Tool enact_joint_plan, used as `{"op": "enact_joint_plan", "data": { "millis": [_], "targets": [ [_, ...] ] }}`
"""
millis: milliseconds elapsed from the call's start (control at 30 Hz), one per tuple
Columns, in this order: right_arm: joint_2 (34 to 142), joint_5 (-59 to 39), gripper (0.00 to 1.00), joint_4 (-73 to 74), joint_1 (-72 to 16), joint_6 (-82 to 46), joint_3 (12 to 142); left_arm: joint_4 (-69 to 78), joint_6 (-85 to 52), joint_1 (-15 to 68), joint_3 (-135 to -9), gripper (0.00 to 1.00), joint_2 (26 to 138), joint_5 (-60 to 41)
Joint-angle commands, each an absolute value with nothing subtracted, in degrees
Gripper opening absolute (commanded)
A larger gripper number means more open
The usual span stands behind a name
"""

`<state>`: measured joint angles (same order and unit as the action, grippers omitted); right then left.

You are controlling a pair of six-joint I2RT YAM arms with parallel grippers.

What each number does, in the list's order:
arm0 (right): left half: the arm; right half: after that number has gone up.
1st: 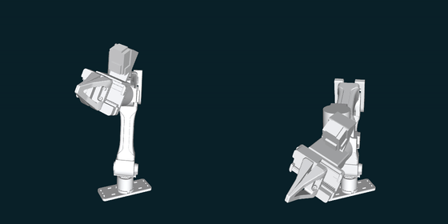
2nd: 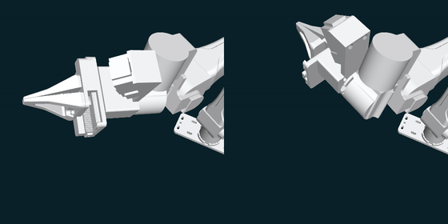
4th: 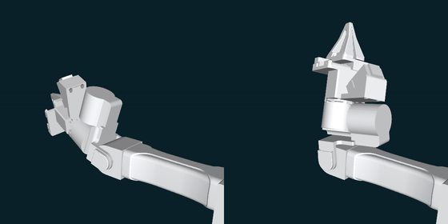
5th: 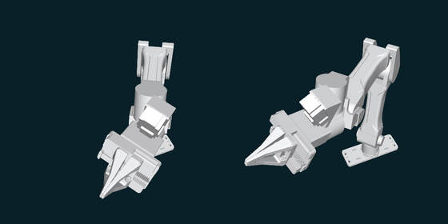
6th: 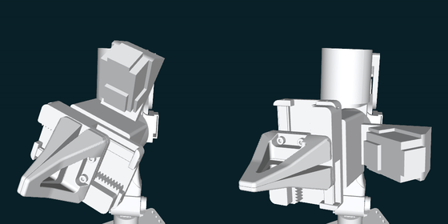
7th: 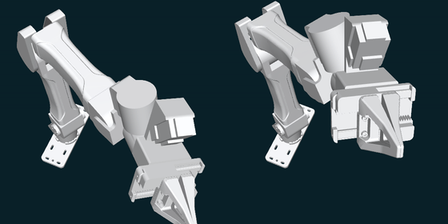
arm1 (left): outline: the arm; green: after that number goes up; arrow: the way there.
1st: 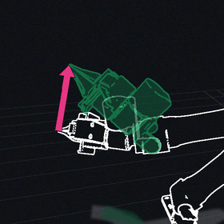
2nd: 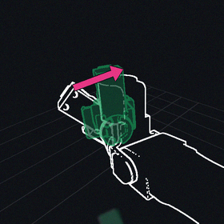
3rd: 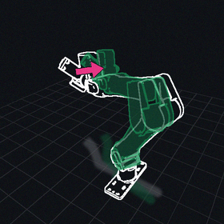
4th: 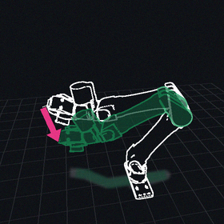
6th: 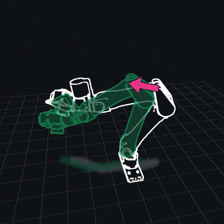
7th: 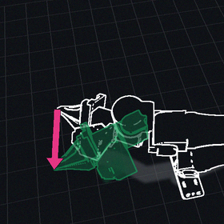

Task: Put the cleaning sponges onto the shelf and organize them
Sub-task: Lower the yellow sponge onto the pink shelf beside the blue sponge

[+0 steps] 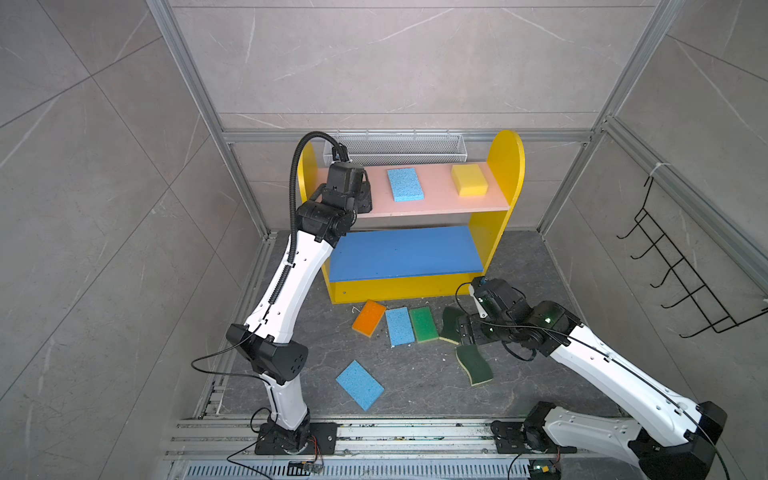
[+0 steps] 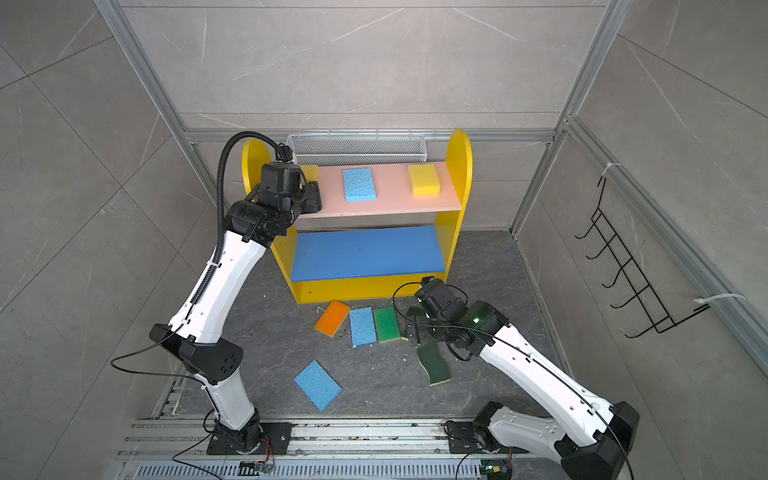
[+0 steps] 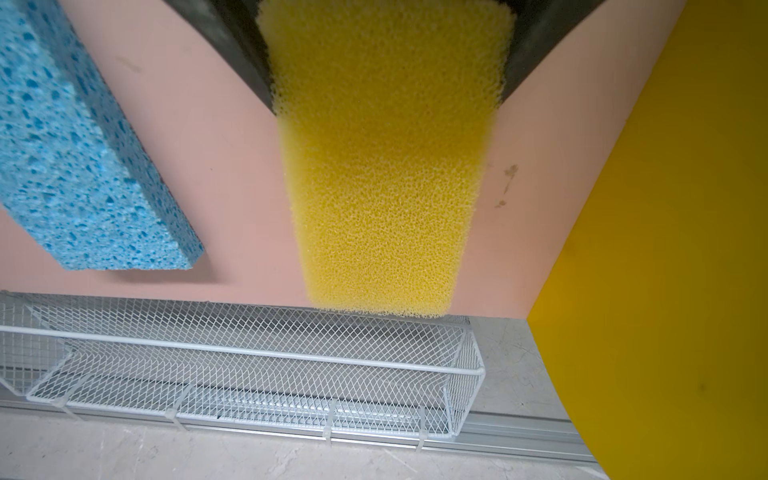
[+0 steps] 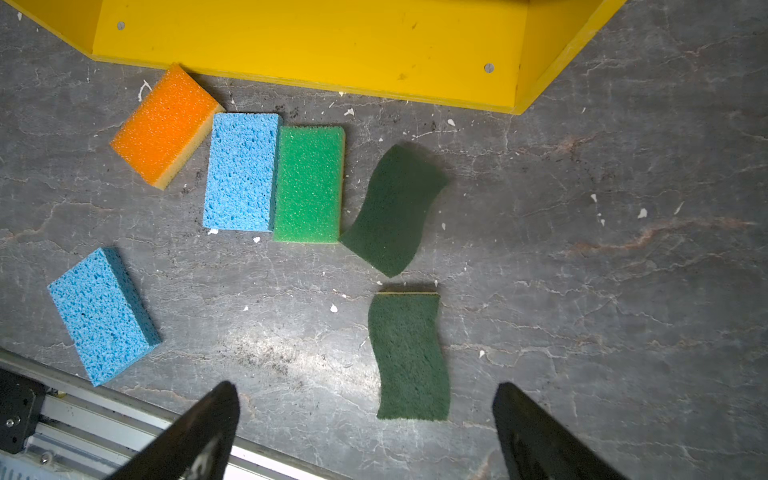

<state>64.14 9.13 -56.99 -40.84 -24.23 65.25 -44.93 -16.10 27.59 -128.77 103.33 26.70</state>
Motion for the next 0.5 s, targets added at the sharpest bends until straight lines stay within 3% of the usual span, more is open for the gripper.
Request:
{"op": "enact_joint_plan", "data": {
  "millis": [0,167,267,467],
  "targets": [
    [64.32,8.88,0.97,-57.04,-40.68,-24.67,65.96,-47.77,-18.01,27.42,-126.51,0.7,101.43,24.66],
    [64.15,8.51,0.97,-57.13,-40.69,-24.85,66.02,-47.3,-18.27,27.51,-125.46,0.71,101.02,24.01],
    [64.02,8.6,0.97,-57.22,-40.65,-24.85,65.97,-47.54,-18.28,27.51,-125.56,0.79,101.17,23.57],
    [64.1,8.61,0.97,-57.13,-40.62,-24.87,65.78,-48.08,-18.35,27.51,-125.92,0.84,101.11,23.22]
  ]
}}
